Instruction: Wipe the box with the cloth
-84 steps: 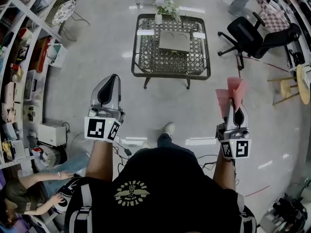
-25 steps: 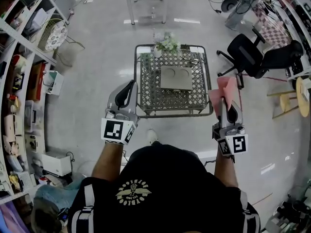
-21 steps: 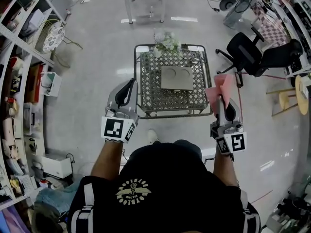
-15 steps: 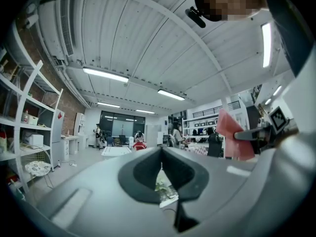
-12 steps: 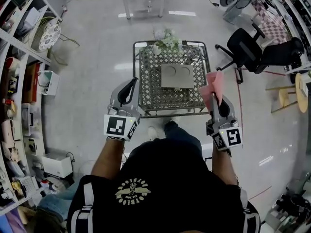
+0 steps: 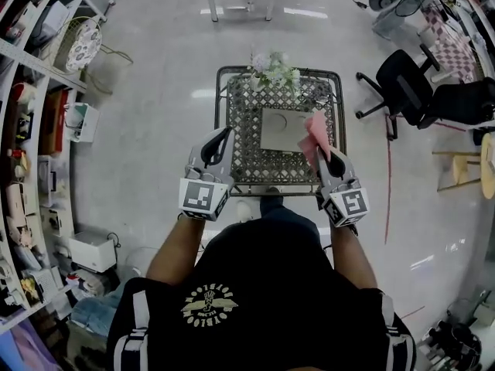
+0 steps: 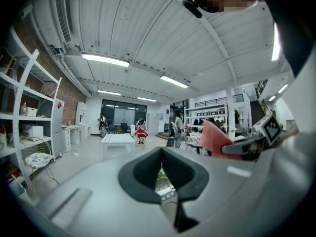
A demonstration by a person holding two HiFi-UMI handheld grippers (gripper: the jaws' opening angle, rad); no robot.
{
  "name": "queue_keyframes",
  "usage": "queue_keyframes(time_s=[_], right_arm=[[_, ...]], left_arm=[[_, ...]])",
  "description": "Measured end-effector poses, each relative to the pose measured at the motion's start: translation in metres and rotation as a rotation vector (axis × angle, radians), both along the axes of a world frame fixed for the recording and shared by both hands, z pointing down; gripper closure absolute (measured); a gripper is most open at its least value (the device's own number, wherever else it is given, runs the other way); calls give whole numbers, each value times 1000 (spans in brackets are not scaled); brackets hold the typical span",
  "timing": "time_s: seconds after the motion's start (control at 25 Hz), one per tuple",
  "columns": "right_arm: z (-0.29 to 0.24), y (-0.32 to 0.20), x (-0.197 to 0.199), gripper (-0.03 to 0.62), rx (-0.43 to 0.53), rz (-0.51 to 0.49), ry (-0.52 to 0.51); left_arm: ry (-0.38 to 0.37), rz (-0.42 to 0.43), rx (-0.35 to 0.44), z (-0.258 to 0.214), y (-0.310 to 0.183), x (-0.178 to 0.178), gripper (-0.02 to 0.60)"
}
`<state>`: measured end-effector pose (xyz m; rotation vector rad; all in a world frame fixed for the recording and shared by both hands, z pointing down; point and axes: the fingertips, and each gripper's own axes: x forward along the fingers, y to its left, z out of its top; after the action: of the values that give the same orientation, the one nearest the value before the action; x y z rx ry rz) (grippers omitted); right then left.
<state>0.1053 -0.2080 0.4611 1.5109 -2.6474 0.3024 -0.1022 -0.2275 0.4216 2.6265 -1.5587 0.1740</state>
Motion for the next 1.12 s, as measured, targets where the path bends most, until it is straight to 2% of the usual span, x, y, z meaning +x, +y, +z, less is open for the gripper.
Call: queue_keyframes(time_s=[0.32, 0.56, 0.8, 0.96, 1.12], right_arm=[[98, -65, -37, 576, -139, -149, 22], [209, -97, -67, 576, -357, -246, 78], [317, -128, -100, 576, -578, -280, 209], [360, -153, -118, 576, -661, -264, 275], [391, -169, -113, 576, -717, -213, 334]], left_arm=[[-22, -28, -115, 74, -56, 16, 581], [-17, -72, -169, 106, -80, 19, 581], [-27, -127, -234, 122, -73, -2, 581], [-43, -171, -282, 134, -65, -20, 581], [-57, -179, -314, 146, -59, -20, 581]])
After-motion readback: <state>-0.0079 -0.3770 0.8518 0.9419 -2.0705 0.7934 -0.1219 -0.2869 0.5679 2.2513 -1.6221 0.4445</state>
